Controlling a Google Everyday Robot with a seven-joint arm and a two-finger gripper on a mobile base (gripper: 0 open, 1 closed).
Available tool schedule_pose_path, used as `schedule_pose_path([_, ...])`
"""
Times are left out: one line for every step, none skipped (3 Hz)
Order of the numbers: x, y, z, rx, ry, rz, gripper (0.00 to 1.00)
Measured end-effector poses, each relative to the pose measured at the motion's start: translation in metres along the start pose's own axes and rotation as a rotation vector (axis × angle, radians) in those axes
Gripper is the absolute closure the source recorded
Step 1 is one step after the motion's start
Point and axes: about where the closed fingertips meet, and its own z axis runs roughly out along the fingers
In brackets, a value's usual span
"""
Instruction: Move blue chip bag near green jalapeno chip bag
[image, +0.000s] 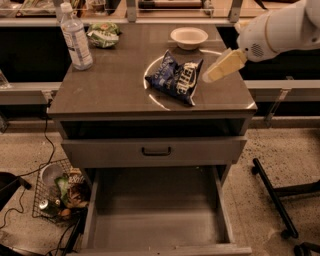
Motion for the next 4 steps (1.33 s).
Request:
schedule_pose_path([-0.008,0.021,0.038,-0.110,-0.044,0.004,0.00])
schedule_pose_path([-0.012,0.034,0.062,-0.175,-0.074,0.009,0.00])
schedule_pose_path([-0.011,0.051,0.094,-0.228,-0.088,0.010,0.00])
schedule_pose_path([-0.005,0.061,0.114,-0.249,-0.090,0.017,0.00])
